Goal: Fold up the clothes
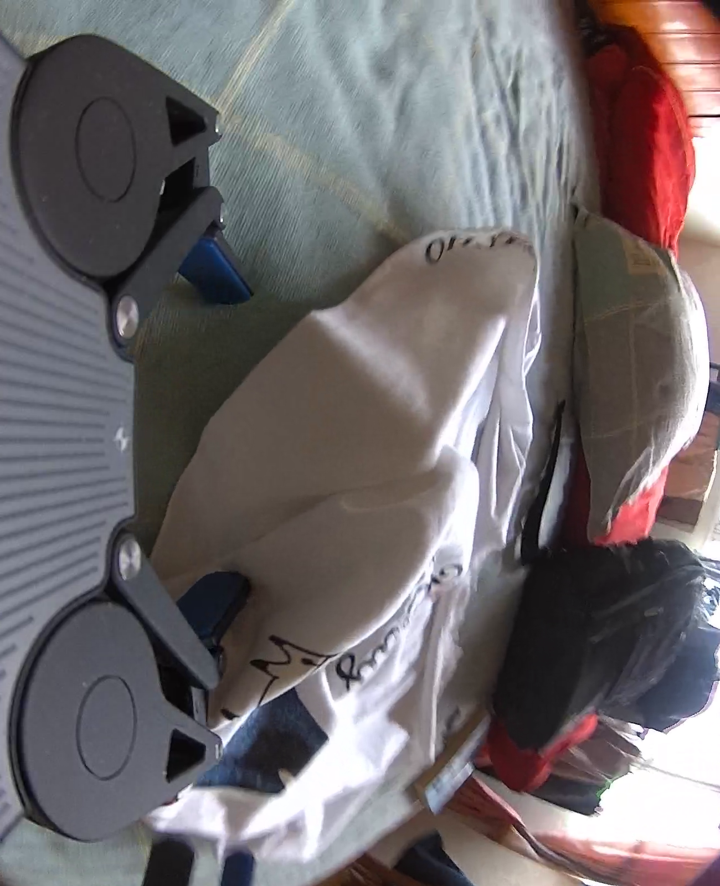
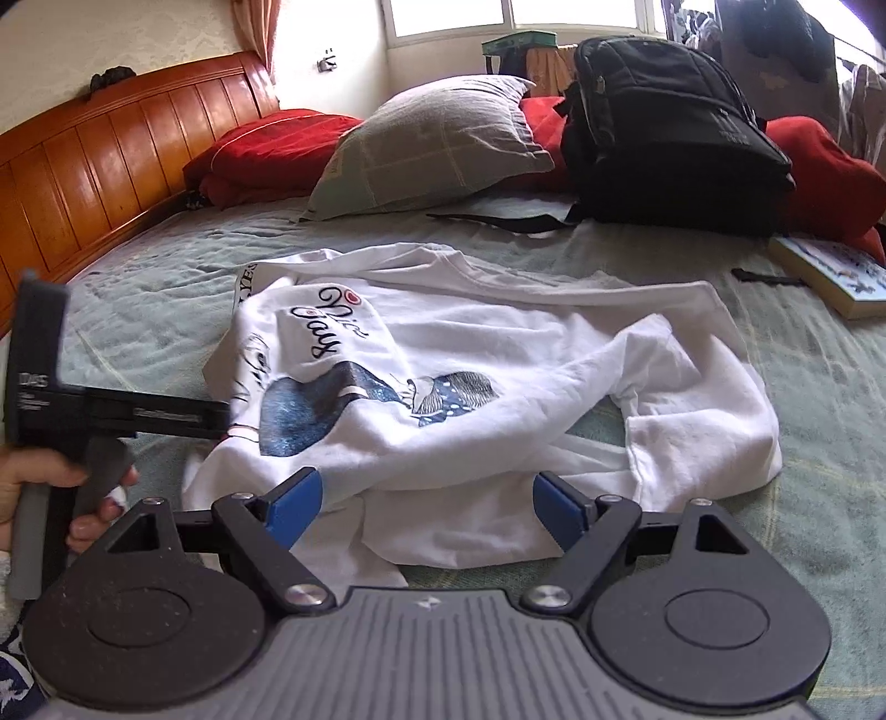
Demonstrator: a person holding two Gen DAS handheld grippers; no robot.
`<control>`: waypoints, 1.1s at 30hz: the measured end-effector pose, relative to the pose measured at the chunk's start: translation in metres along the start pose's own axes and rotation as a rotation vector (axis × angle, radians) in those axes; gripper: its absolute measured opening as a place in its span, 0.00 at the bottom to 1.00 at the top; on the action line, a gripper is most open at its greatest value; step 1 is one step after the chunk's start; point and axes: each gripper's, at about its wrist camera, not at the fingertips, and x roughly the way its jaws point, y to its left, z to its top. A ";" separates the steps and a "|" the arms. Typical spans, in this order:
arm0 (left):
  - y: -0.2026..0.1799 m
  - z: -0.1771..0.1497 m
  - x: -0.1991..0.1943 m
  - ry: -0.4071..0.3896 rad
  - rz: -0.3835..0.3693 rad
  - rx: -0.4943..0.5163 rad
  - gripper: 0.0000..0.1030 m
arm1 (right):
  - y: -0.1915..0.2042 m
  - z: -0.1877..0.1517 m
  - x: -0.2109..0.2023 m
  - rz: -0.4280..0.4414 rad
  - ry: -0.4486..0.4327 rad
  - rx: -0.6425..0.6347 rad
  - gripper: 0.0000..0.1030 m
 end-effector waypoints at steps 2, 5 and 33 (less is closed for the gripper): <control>0.005 0.000 -0.004 0.004 0.049 0.004 1.00 | 0.000 0.001 0.000 0.000 -0.003 -0.005 0.84; 0.026 -0.002 -0.014 -0.022 0.192 -0.015 0.99 | -0.001 0.002 0.000 0.004 -0.006 -0.010 0.85; 0.094 -0.013 -0.081 0.019 0.215 0.255 0.99 | 0.173 0.001 0.059 0.220 0.174 -0.300 0.82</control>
